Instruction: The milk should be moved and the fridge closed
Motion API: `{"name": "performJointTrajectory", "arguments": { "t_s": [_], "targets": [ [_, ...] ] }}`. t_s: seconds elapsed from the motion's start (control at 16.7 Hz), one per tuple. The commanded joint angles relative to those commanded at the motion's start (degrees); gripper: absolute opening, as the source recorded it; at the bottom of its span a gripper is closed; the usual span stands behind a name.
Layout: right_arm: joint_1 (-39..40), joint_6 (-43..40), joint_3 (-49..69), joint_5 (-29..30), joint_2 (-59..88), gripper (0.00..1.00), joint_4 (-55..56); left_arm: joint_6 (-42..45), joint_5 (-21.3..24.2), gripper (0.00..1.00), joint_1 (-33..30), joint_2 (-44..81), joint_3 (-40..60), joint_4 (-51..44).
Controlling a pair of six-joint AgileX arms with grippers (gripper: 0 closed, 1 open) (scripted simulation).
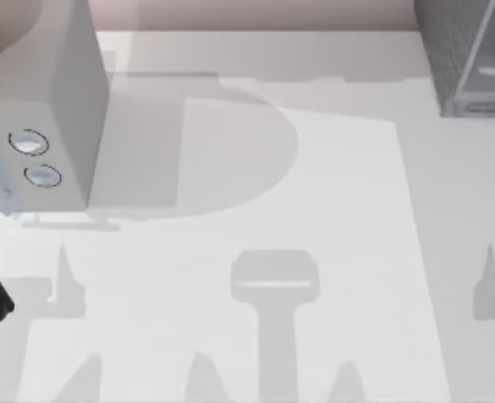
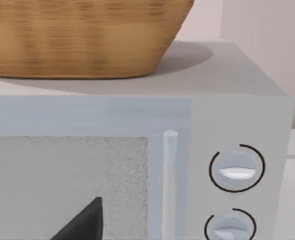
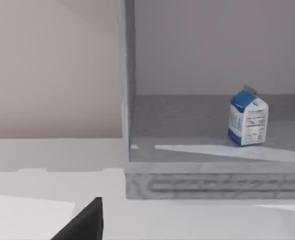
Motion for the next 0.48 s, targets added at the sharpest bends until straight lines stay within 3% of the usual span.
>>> {"name": "performJointTrajectory", "arguments": {
  "t_s": [0.48],
  "targets": [
    [-0.17, -0.57, 14.44, 0.44, -17.74, 1.0, -33.05, 0.0, 0.0, 1.0, 0.0, 0.0, 0.0, 0.0]
  ]
}}
